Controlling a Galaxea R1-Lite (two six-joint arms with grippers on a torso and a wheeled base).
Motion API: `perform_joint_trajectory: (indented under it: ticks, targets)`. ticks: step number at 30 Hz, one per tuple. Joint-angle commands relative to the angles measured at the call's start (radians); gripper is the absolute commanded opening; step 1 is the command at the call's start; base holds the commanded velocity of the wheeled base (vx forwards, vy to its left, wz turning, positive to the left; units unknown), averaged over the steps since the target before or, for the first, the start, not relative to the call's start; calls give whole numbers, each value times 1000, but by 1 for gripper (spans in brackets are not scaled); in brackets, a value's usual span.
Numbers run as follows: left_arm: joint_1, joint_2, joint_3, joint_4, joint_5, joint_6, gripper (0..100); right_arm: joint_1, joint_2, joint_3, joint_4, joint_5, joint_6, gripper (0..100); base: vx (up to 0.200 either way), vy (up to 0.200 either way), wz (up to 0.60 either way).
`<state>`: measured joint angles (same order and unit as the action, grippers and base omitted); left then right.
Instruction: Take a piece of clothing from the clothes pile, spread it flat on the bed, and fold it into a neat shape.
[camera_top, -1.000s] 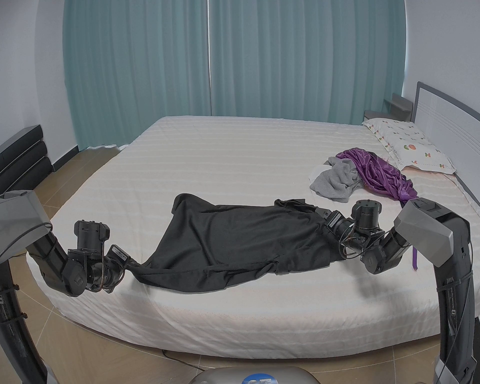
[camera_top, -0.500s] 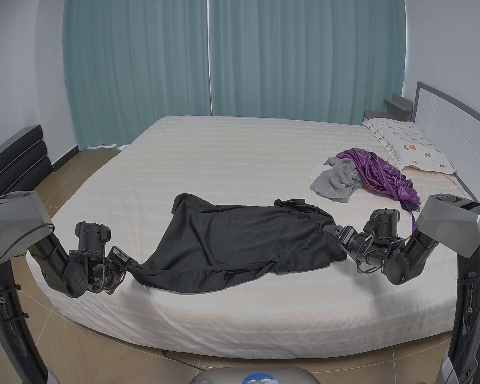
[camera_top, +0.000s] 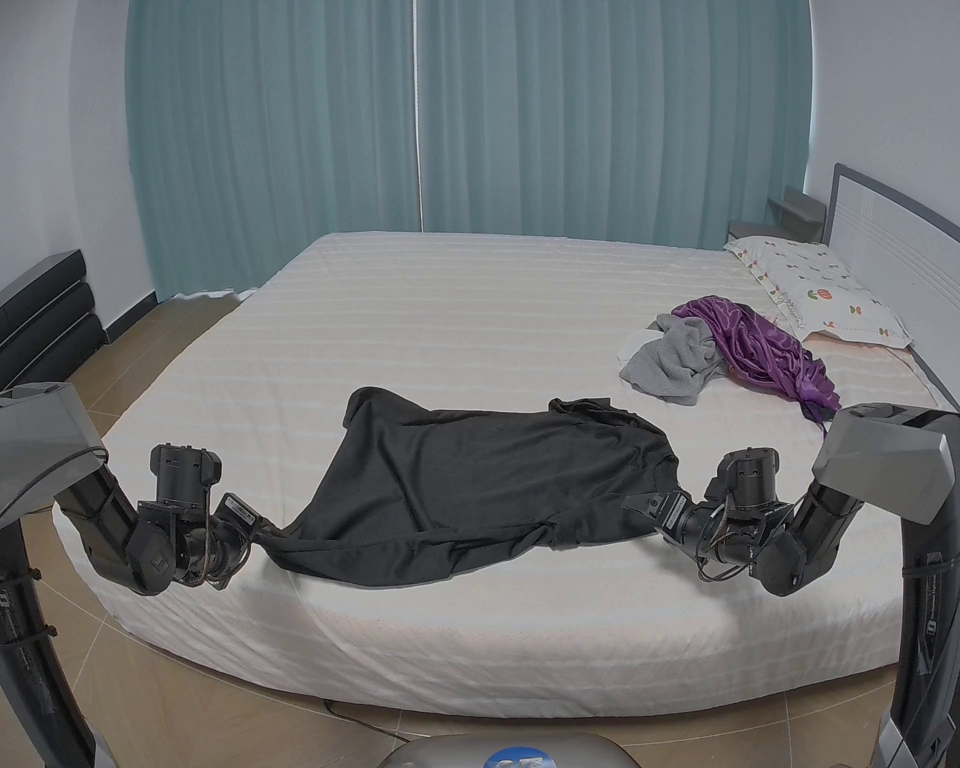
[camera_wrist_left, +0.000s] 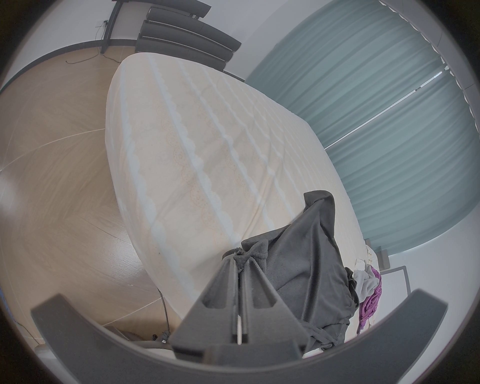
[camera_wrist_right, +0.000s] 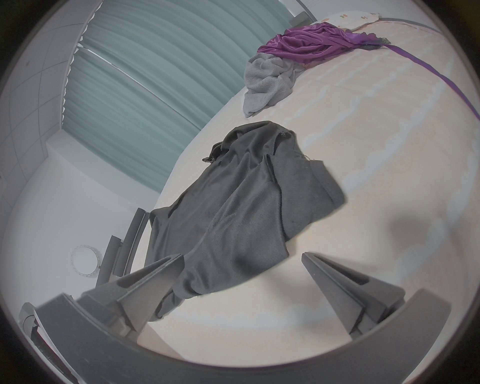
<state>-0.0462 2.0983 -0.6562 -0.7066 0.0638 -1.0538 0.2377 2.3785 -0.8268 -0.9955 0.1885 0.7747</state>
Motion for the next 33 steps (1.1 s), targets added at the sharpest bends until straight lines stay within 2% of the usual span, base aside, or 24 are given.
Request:
perform_joint_trajectory:
  ticks: [1, 4, 5, 13, 26, 33]
  targets:
    - [0, 0, 0, -1, 1, 0, 0, 11, 64, -60, 17, -15, 3, 100, 0, 0, 0]
    - [0, 0, -2, -1, 1, 0, 0, 15, 68, -80, 37, -29, 3, 100, 0, 0, 0]
    - [0, 2, -2, -1, 1, 0, 0, 15, 67, -78, 38, -31, 3, 0, 0, 0, 0]
    - [0, 0, -2, -1, 1, 0, 0, 15, 41, -41, 35, -61, 2, 0, 0, 0, 0]
    - [0, -4, 3, -1, 1, 0, 0, 6, -105, 66, 37, -44, 3, 0, 0, 0, 0]
    - [0, -7, 6, 1, 2, 0, 0, -15, -216, 189, 37, 42, 5, 0, 0, 0, 0]
